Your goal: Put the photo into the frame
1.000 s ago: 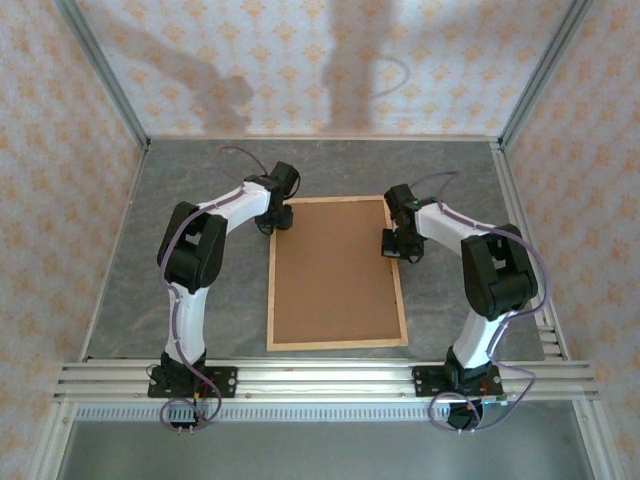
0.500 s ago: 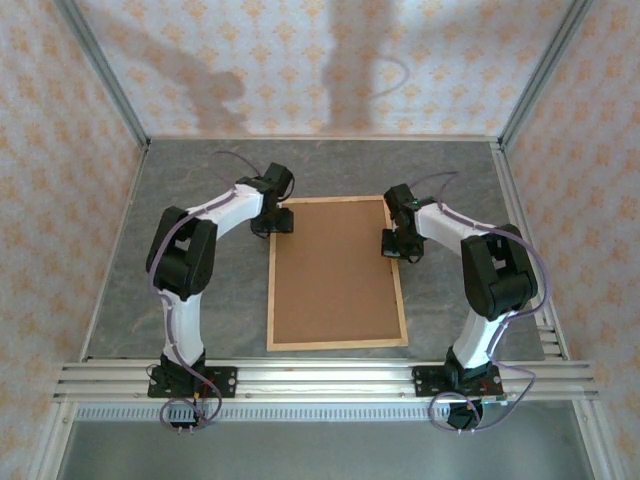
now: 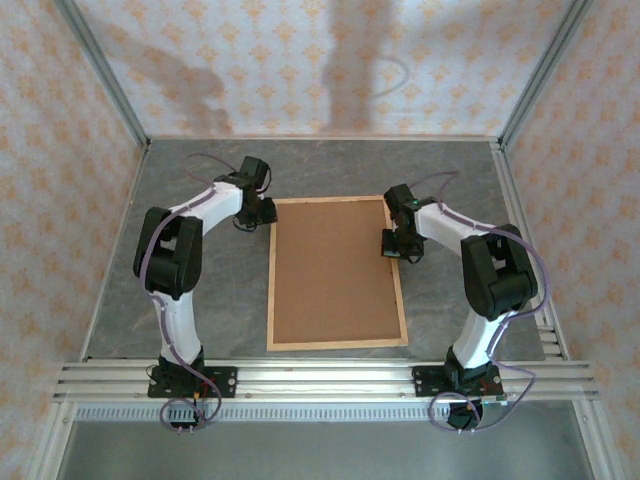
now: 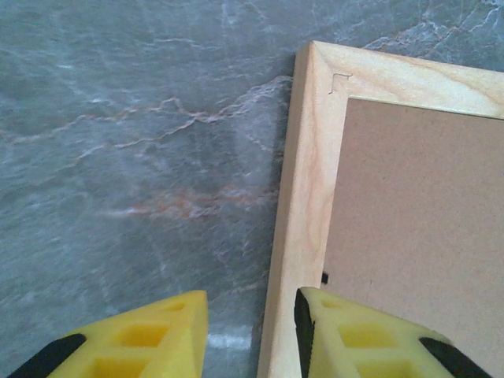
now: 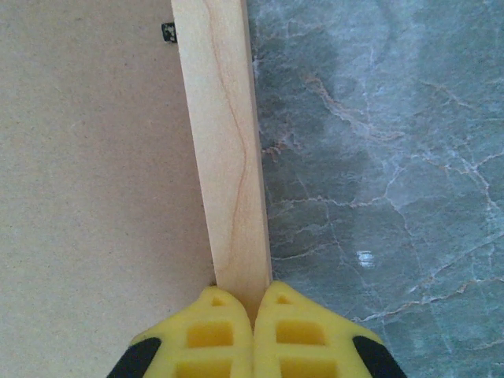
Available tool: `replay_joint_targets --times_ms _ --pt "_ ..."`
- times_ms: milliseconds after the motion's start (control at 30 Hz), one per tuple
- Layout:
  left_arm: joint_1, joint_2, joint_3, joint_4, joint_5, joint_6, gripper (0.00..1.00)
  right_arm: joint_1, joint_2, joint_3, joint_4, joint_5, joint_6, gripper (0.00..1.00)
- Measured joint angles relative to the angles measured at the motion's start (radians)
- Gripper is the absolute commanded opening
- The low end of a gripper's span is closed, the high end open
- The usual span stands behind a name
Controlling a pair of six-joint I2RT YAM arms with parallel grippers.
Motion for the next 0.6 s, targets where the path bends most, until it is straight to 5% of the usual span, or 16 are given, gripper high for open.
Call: replay_joint_targets --times_ms 600 --pt "-0.011 0.067 0.058 -0.019 0.023 0.023 0.31 0.0 0.002 0.002 -0.002 0.0 0.0 0.03"
